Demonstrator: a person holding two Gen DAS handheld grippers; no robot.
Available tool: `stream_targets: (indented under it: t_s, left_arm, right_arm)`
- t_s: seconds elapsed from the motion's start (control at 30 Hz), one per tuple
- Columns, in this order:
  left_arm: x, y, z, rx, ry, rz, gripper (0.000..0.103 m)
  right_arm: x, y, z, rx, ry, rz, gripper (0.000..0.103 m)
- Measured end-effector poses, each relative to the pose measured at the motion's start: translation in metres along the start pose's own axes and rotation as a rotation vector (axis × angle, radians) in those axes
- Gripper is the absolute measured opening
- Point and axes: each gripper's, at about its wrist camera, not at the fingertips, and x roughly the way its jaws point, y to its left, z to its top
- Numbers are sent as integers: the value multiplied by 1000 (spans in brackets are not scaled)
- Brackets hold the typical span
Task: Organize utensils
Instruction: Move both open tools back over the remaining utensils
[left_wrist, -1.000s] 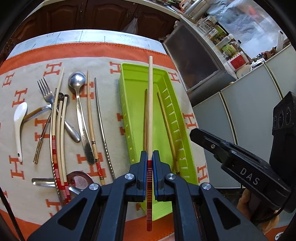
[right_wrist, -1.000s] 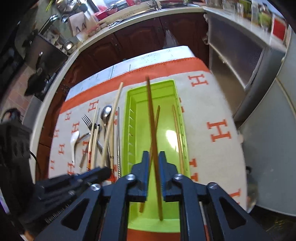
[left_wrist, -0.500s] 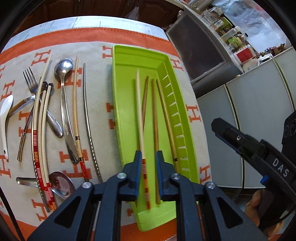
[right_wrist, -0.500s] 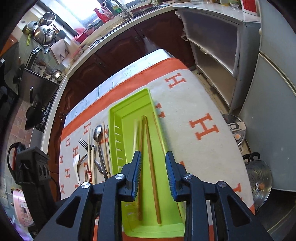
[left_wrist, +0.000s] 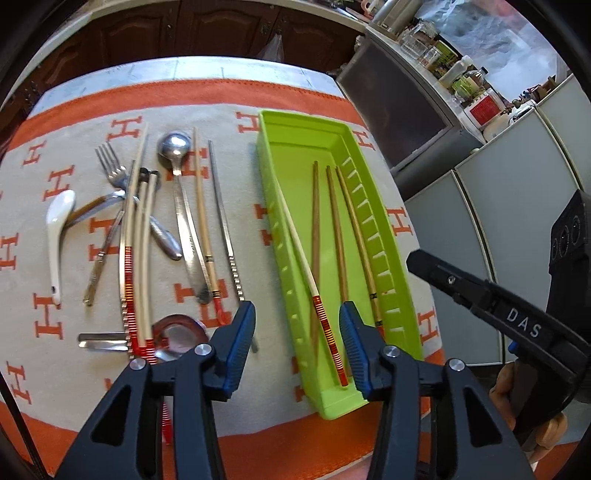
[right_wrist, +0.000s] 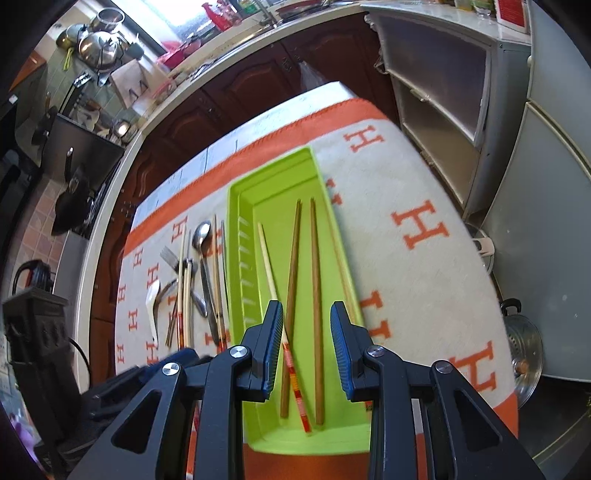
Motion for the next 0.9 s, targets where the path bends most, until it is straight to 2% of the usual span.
stream_targets:
  t_s: [0.23,0.6,0.9]
  left_arm:
    - [-29,21,-16,14,-112,114,46]
    - [-58,64,-36,-30,-180,191,48]
    - [-73,105,-47,-88,-217,219,51]
  right_arm:
    - [7,15,-22,-60,34,-9,27]
    - [6,53,-41,-152,64,-10,27]
    - [13,96,-49,-223,98,-11,27]
